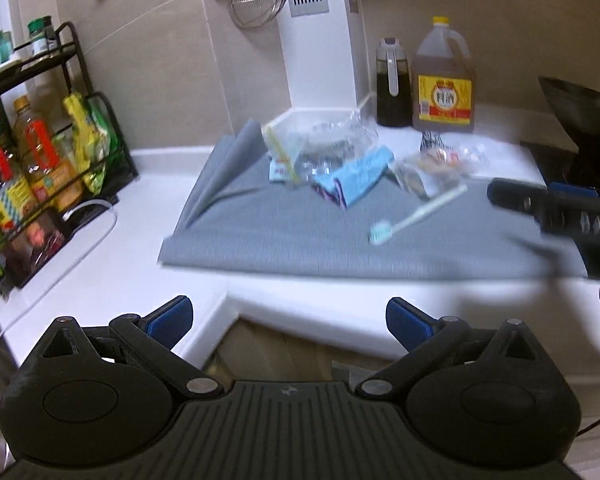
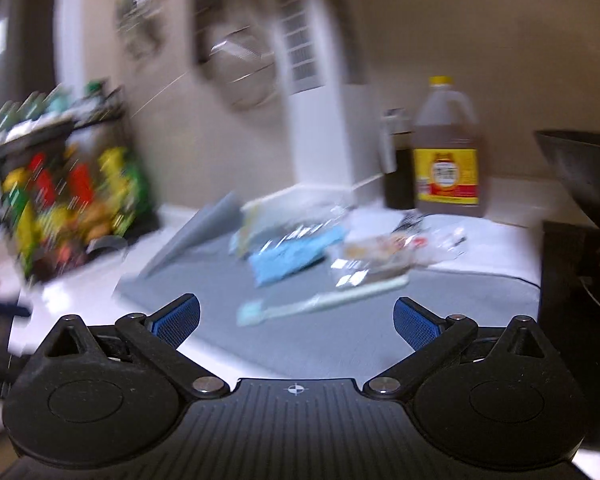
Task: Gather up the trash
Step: 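Grasp the blue glove with the left tool while the right tool grasps the white drink pouch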
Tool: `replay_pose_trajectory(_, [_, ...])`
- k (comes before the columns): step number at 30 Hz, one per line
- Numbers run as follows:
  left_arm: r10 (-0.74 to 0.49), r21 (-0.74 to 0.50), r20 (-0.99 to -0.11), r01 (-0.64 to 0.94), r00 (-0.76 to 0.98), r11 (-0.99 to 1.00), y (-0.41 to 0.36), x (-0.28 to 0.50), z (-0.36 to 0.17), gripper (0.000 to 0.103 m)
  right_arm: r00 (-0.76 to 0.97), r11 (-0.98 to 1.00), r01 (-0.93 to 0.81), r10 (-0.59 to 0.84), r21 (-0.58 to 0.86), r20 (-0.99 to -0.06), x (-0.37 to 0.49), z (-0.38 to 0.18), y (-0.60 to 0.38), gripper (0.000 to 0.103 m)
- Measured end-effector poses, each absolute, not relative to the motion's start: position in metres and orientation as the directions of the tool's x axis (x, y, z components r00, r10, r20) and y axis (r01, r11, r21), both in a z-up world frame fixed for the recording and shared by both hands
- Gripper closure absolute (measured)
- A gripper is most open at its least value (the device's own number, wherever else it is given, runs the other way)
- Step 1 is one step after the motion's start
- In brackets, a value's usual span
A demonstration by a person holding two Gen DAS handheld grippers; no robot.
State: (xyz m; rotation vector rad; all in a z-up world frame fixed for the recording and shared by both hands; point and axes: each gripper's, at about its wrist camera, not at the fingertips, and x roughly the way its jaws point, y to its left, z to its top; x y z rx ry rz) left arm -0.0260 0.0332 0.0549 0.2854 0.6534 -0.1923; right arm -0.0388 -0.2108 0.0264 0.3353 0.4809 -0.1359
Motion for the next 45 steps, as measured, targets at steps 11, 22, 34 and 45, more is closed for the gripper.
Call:
replay_pose_trajectory(11, [-0.203, 0.181, -0.639, 0.401, 0.742, 0.898, -0.030, 0.102, 0.044, 0.000, 0.740, 0.691, 0.561, -0.172, 0.456, -0.651, 0.071, -0.023, -0.291, 0.000])
replay_pose_trajectory(22, [-0.147, 0.220, -0.722, 0.425, 0.676, 0.878, -0.083, 0.206, 0.002, 0.000, 0.648, 0.650, 0.658, -0.230, 0.381, -0.726, 0.138, -0.057, -0.311, 0.000])
replay_pose_trajectory(34, [-0.163, 0.177, -0.762, 0.444, 0.627, 0.878, -0.096, 0.242, -0.034, 0.000, 0.636, 0.784, 0.597, -0.334, 0.170, -0.695, 0.151, -0.074, -0.296, 0.000])
replay_pose_trajectory(45, [-0.173, 0.106, -0.780, 0.399, 0.602, 0.911, -0.092, 0.253, -0.035, 0.000, 0.634, 0.799, 0.582, -0.329, 0.152, -0.700, 0.153, -0.075, -0.295, 0.000])
